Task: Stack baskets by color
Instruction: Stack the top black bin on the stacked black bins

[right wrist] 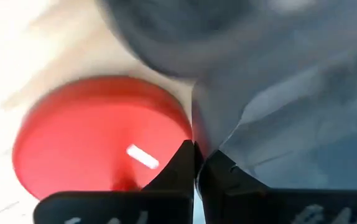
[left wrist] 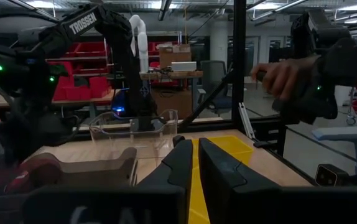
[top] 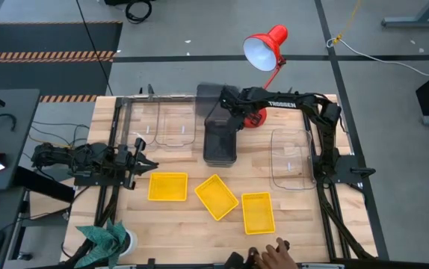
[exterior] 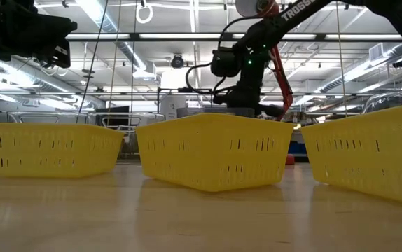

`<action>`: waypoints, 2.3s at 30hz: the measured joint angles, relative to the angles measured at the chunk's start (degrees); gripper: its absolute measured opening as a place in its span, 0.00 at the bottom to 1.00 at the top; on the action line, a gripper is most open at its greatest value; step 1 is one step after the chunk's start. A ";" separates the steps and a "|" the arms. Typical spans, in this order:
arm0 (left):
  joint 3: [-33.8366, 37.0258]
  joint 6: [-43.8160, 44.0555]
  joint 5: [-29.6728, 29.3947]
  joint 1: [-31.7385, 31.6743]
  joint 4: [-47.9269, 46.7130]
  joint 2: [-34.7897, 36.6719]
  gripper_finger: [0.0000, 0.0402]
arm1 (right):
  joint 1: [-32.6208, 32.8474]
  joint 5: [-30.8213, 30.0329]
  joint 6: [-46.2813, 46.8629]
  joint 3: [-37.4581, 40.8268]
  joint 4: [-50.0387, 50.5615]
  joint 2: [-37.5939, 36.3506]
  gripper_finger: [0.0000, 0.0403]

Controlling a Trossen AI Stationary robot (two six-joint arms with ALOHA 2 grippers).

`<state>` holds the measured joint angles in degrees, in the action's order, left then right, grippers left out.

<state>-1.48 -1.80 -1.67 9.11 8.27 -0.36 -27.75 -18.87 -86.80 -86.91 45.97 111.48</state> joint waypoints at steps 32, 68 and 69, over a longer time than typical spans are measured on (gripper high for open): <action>0.02 0.00 0.01 0.00 0.00 0.02 0.07 | 17.01 -11.42 -6.67 -9.82 12.81 -9.01 0.02; 0.02 0.00 0.00 -0.01 0.00 0.02 0.07 | 21.23 -3.68 -10.85 14.47 -0.79 -19.58 0.10; 0.02 0.00 0.00 0.00 0.00 0.00 0.07 | 20.91 -3.51 -10.87 14.47 -0.76 -19.58 0.11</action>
<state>-1.45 -1.80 -1.67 9.11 8.27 -0.36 -6.84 -22.38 -97.67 -72.44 45.21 91.90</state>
